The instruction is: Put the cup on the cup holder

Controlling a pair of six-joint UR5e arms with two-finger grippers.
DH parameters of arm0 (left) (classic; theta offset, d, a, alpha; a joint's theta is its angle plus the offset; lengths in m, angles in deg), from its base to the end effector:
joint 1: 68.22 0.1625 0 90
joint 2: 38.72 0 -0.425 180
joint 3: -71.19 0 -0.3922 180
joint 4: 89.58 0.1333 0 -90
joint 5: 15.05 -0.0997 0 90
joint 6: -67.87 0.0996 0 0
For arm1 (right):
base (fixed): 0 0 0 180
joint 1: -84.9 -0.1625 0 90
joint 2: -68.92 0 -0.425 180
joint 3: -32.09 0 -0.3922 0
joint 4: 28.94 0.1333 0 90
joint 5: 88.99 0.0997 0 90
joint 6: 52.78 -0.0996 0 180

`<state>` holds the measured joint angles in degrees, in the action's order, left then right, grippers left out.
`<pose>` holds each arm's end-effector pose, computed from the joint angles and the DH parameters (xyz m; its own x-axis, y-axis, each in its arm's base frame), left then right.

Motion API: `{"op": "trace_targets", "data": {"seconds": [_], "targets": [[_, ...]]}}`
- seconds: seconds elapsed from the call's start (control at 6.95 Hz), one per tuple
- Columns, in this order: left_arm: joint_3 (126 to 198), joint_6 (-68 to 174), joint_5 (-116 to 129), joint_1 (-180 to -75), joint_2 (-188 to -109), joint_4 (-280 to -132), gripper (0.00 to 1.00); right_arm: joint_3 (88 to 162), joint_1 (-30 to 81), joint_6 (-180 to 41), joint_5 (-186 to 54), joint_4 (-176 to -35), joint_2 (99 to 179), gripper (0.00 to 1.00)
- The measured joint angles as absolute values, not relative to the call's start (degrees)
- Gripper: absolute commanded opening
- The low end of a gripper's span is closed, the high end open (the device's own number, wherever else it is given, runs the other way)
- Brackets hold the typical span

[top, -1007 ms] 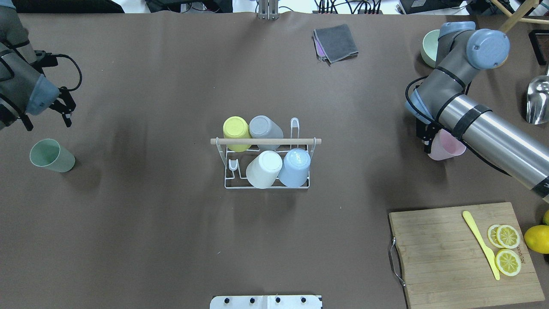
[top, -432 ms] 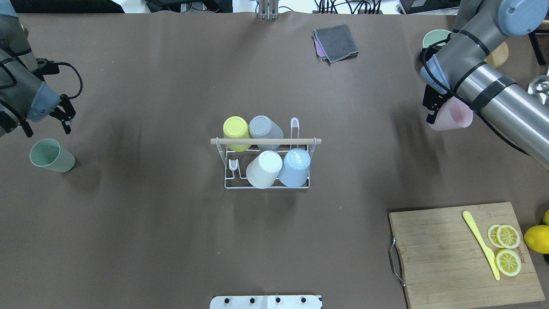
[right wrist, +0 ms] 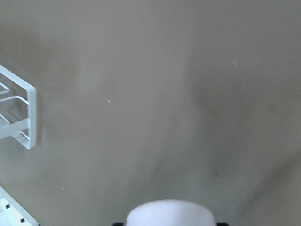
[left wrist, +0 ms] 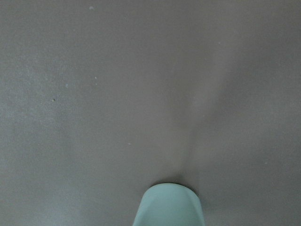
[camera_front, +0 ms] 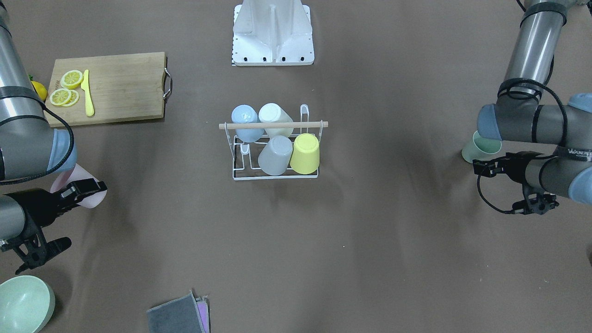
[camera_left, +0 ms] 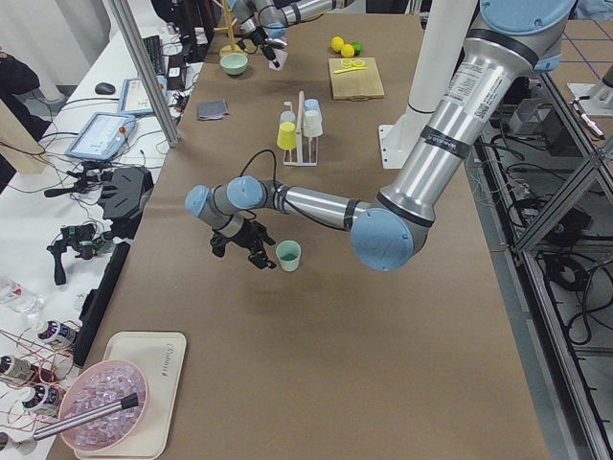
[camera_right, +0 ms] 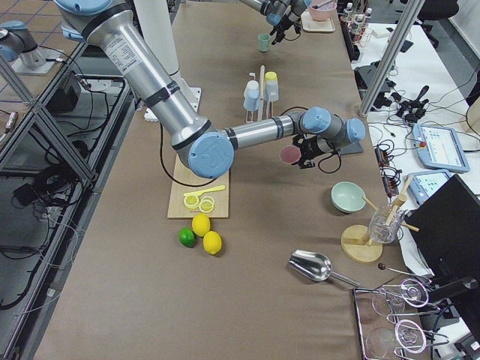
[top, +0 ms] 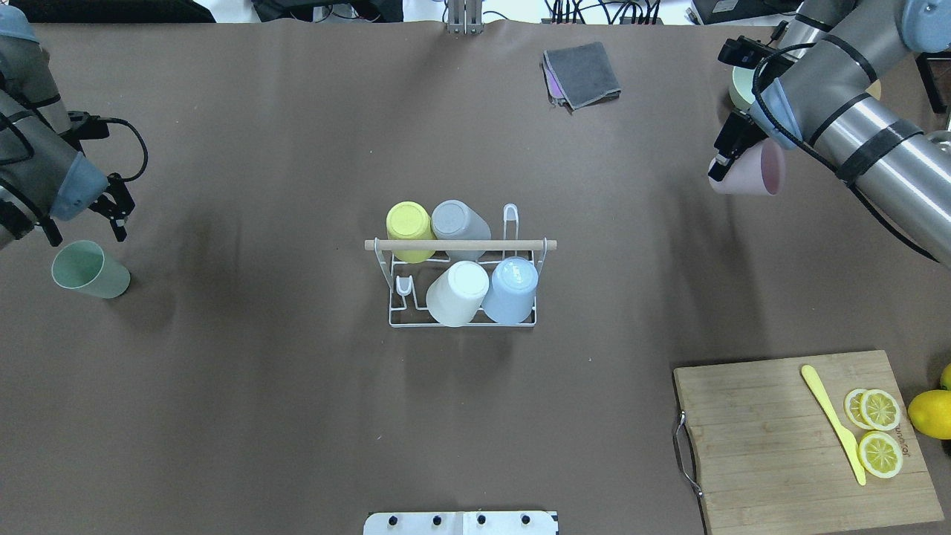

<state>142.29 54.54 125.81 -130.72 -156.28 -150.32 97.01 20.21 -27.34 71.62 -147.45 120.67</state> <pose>0.2530 -0.6074 0.5741 0.7671 -0.1434 -0.6253 -0.2624 0.8193 -0.5098 -0.2775 -0.6789 0.4652 0.1903 -0.2990 0.9351 0.5471 0.8232 0.1519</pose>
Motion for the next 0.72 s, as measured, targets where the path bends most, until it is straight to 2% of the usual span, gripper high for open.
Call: {"op": "trace_targets", "data": {"seconds": [0.43,0.58,0.72], "targets": [[142.26,54.78,126.61,-129.11,-155.3,-150.45,0.96,96.75,19.83,-26.23,94.26,-134.6,122.96,0.18],[142.27,55.07,126.62,-128.73,-154.6,-150.47,0.82,96.31,19.79,-24.26,101.84,-132.5,123.34,0.18],[142.27,55.25,126.63,-128.53,-154.07,-150.44,0.73,95.45,19.78,-20.05,108.67,-131.8,123.48,0.18]]}}
